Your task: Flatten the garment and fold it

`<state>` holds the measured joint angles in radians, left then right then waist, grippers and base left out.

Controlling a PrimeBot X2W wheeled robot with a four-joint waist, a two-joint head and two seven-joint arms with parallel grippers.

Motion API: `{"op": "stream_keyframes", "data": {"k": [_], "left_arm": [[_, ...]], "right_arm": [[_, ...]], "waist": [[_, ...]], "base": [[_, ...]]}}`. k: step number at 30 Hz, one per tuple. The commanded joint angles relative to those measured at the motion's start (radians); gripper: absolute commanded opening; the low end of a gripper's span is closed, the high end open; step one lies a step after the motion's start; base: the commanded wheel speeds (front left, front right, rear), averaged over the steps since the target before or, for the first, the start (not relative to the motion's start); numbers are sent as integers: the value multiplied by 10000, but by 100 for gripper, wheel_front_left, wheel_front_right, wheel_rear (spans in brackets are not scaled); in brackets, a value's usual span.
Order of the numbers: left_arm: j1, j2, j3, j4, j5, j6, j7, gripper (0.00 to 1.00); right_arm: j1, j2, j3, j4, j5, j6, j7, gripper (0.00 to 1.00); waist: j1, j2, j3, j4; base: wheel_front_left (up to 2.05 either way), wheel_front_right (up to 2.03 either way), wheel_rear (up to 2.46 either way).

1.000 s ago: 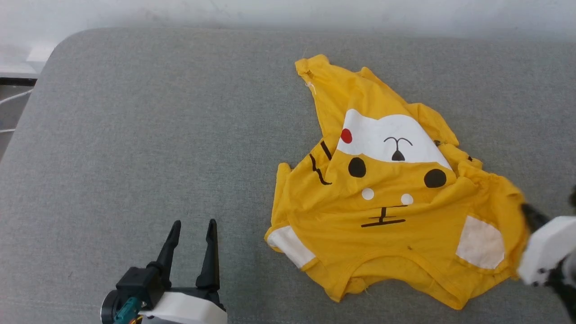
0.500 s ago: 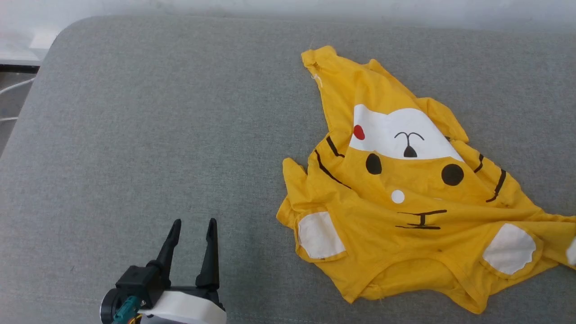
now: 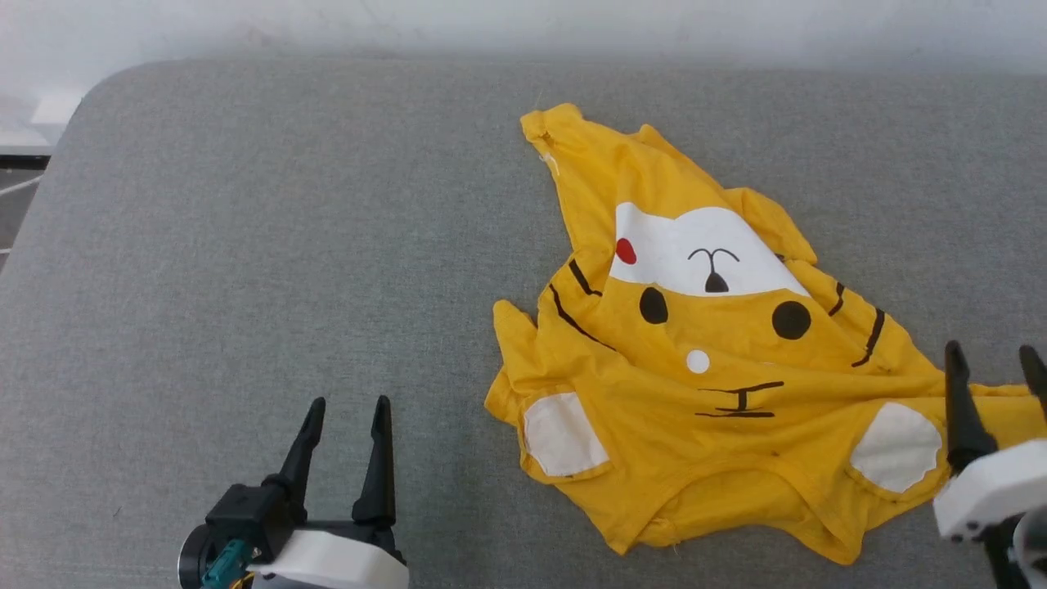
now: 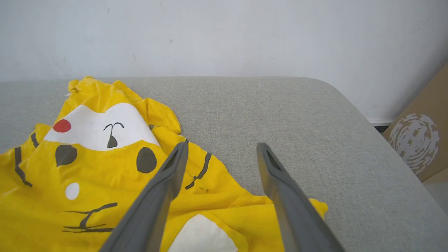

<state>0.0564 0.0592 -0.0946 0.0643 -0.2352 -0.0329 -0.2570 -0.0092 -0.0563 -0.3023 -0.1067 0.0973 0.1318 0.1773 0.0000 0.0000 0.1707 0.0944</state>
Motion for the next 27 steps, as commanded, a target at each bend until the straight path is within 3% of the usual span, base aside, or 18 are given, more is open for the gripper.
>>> {"op": "stream_keyframes", "data": {"k": [1, 6, 13, 22, 27], "left_arm": [[87, 25, 20, -59, 97, 16, -47, 100], [351, 15, 51, -115, 91, -1, -47, 100], [714, 1, 123, -219, 101, 48, -47, 100], [508, 182, -104, -207, 277, -103, 142, 100], [-604, 621, -567, -143, 469, -455, 1222, 100]], "right_arm": [[506, 46, 239, -313, -130, -11, -412, 100], [1645, 56, 800, -341, 416, -11, -1796, 100], [2535, 59, 1449, 555, 865, -11, -3251, 100], [2440, 59, 1531, 885, 798, -11, -3500, 100], [2385, 60, 1459, 892, 732, -11, -3444, 100]], "waist": [[0, 0, -132, -64], [0, 0, -400, -170], [0, 0, -674, -380], [0, 0, -832, -501], [0, 0, -741, -400]], "base": [[0, 0, 0], [0, 0, 0], [0, 0, 0], [0, 0, 0], [0, 0, 0]]}}
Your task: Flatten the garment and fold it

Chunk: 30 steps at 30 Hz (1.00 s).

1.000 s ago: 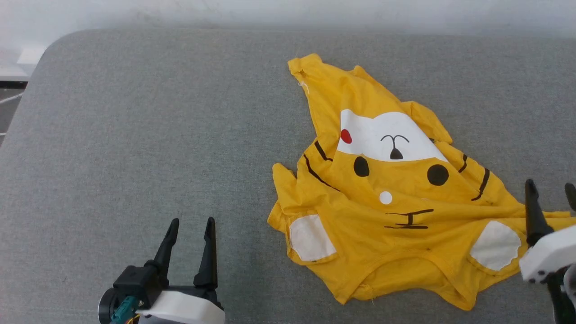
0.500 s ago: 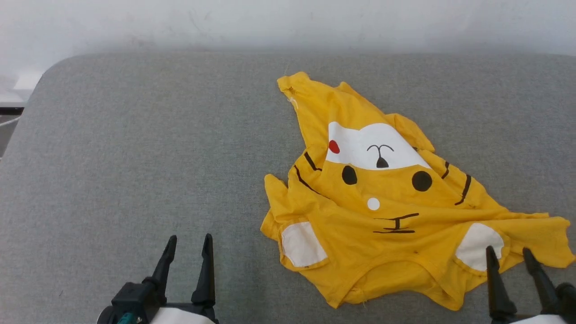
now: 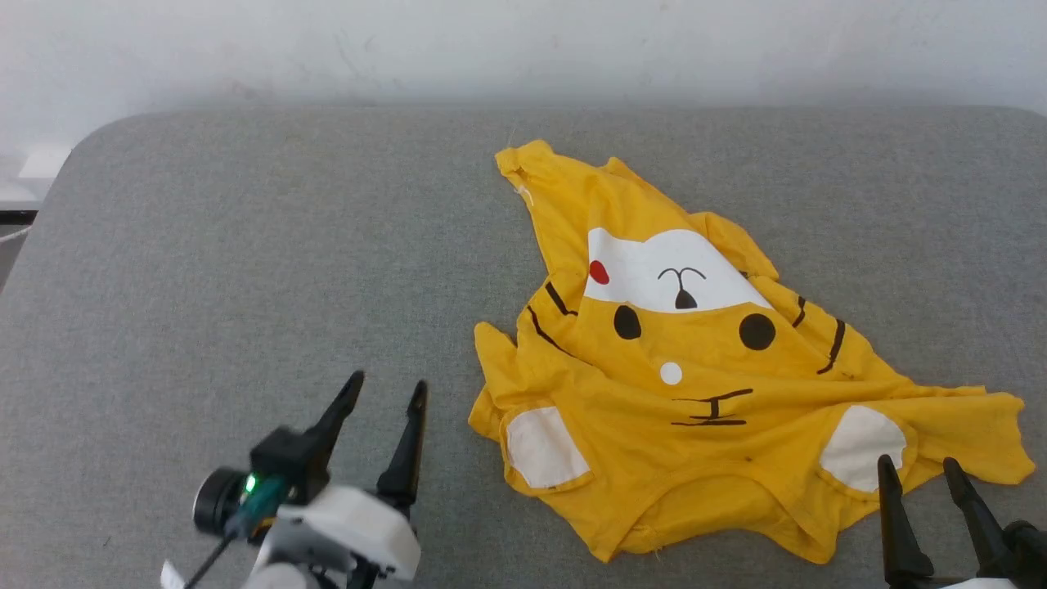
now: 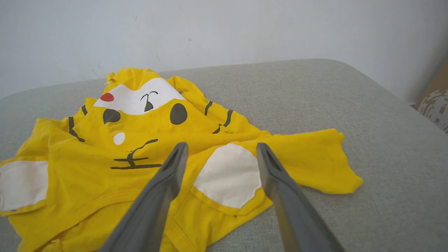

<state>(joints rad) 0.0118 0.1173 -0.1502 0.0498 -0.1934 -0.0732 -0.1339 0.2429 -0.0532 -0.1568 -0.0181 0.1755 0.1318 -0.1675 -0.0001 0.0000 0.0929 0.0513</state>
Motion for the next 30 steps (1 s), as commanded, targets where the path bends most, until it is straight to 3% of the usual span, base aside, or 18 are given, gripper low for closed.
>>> {"op": "stream_keyframes", "data": {"k": [1, 6, 14, 24, 30], "left_arm": [[-423, 115, -136, 72, 37, -131, 350, 100], [-1719, 407, -824, 475, -132, -402, 2248, 100], [-3005, 507, -1559, 1885, -703, -524, 4328, 100], [-3485, 368, -1974, 3013, -1429, -555, 5377, 100], [-3721, 387, -2261, 3729, -1330, -560, 5247, 100]], "right_arm": [[-151, 29, 25, 12, -41, -11, 10, 100], [-275, 29, 172, 33, 74, -11, -7, 100], [-663, 29, 350, 207, 120, -11, -117, 100], [-886, 29, 295, 376, 104, -11, -174, 100], [-1046, 30, 427, 450, 131, -11, -180, 100]], "waist": [[1, 0, 78, 50], [1, 0, 374, 102], [1, 0, 890, -52], [1, 0, 1162, -305], [1, 0, 1257, -451]], "base": [[0, 0, 0], [0, 0, 0], [0, 0, 0], [0, 0, 0], [0, 0, 0]]}}
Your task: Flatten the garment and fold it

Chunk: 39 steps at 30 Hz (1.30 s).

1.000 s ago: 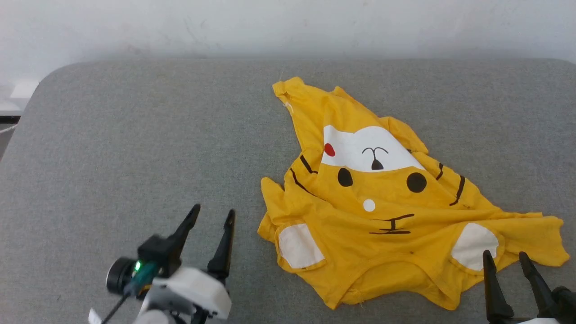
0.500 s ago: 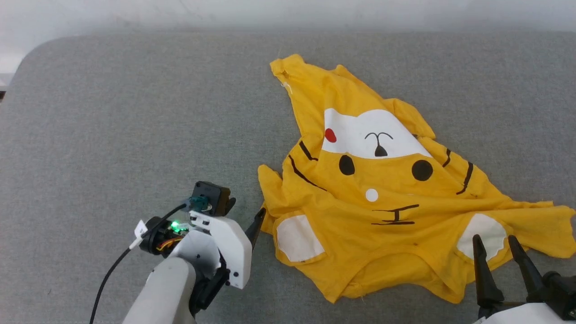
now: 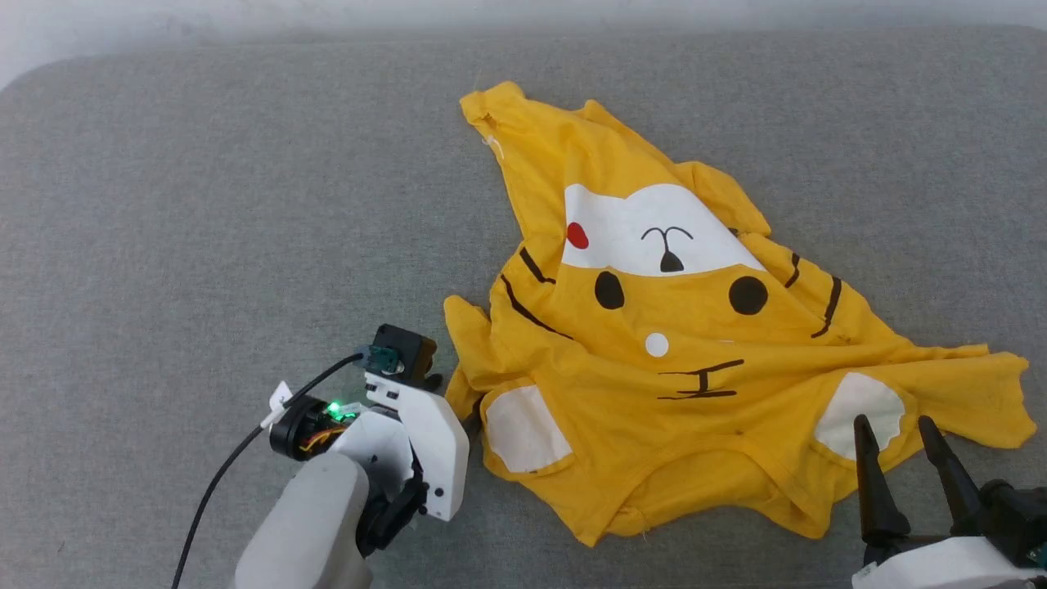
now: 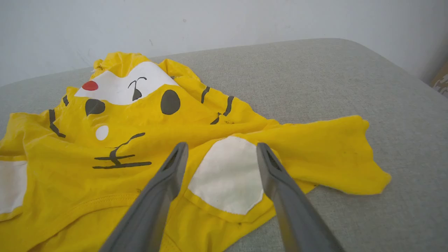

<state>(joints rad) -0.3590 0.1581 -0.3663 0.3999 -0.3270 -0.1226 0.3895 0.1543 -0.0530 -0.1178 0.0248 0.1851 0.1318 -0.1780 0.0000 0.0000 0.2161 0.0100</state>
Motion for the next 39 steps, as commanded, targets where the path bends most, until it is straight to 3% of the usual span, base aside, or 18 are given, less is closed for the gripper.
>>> {"op": "stream_keyframes", "data": {"k": [1, 2, 9, 15, 21, 29, 34, 39], "left_arm": [[-60, -37, -142, 385, 20, -66, -118, 47], [-86, -80, -178, 554, -22, -67, -231, 0], [-172, -225, -363, 1237, -711, -76, -422, 0], [-338, 227, -11, 597, -1097, -60, -1327, 0], [-29, 942, 930, -521, -1179, 580, -2168, 0], [2276, 1691, 2242, -1451, -1888, 1692, -1800, 0], [3714, 1374, 2474, -1684, -2583, 1957, -1361, 0], [4146, 1037, 2418, -2096, -2827, 1985, -1457, 0]], "right_arm": [[-182, 28, 53, 25, 37, -11, -72, 100], [-202, 28, 59, 30, 36, -11, -67, 100], [-223, 28, -87, 51, -26, -11, -43, 100], [-143, 28, -101, 36, -15, -11, -34, 100], [42, 28, -84, -38, -51, -11, 30, 100], [167, 28, -126, -160, -153, -11, 168, 100], [251, 28, -176, -168, -203, -11, 253, 100], [287, 28, -124, -179, -242, -11, 351, 100]], "waist": [[0, 0, 32, -60], [0, 0, 34, -79], [0, 0, -124, -48], [0, 0, -384, 213], [0, 0, -552, 531], [0, 0, -556, 807], [0, 0, -621, 1005], [0, 0, -731, 1250]], "base": [[0, 0, 0], [0, 0, 0], [0, 0, 0], [0, 0, 0], [0, 0, 0], [0, 0, 0], [0, 0, 0], [0, 0, 0]]}}
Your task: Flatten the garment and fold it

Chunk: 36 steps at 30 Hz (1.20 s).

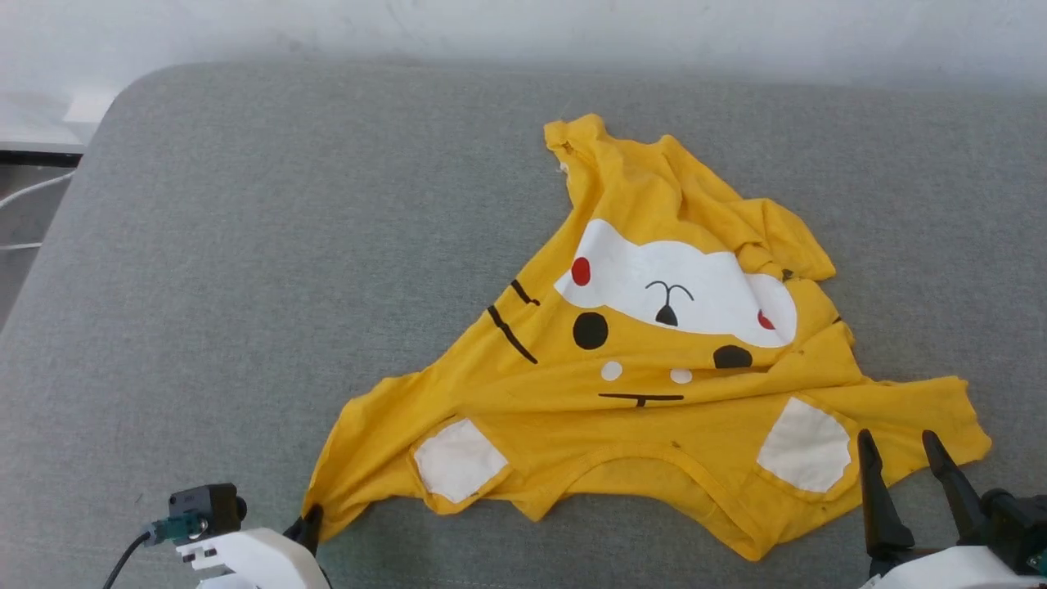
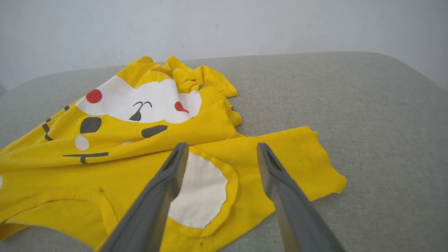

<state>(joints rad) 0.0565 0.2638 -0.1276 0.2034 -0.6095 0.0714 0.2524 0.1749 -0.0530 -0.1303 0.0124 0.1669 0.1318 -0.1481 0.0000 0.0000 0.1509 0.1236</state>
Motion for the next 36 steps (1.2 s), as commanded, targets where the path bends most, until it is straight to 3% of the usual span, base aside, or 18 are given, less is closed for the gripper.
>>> {"op": "stream_keyframes", "data": {"k": [1, 3, 4, 5, 13, 17, 25, 35, 36], "left_arm": [[-29, -40, 30, -234, 10, 60, -148, 0], [-75, -28, 36, -347, 57, 86, -218, 0], [-140, 5, 48, -478, 121, 111, -299, 69], [-213, 25, 59, -630, 141, 122, -327, 100], [-1002, 458, 116, -1972, 292, 177, 28, 100], [-1350, 657, -147, -1935, 432, 129, 513, 100], [-2063, 1031, -908, -471, 804, -294, 1346, 100], [-2719, 818, -1216, 1439, 383, -852, 1765, 100], [-2748, 787, -1252, 1601, 316, -916, 1853, 87]], "right_arm": [[85, 28, 19, -63, -64, -11, 72, 100], [86, 28, 31, -67, -64, -11, 89, 100], [82, 28, 38, -69, -65, -11, 106, 100], [77, 28, 40, -69, -66, -11, 117, 100], [39, 28, 95, -8, -6, -11, 103, 100], [-23, 28, 208, 66, 49, -11, 44, 100], [-252, 28, 219, 106, 33, -11, -4, 100], [-371, 28, 197, 31, -38, -11, 77, 100], [-368, 28, 194, 24, -41, -11, 91, 100]], "waist": [[0, 0, -103, 146], [0, 0, -128, 175], [0, 0, -144, 195], [0, 0, -159, 214], [0, 0, -185, 219], [0, 0, -105, 87], [0, 0, 224, -218], [0, 0, 429, -482], [0, 0, 420, -498]], "base": [[0, 0, 0], [0, 0, 0], [0, 0, 0], [0, 0, 0], [0, 0, 0], [0, 0, 0], [0, 0, 0], [0, 0, 0], [0, 0, 0]]}}
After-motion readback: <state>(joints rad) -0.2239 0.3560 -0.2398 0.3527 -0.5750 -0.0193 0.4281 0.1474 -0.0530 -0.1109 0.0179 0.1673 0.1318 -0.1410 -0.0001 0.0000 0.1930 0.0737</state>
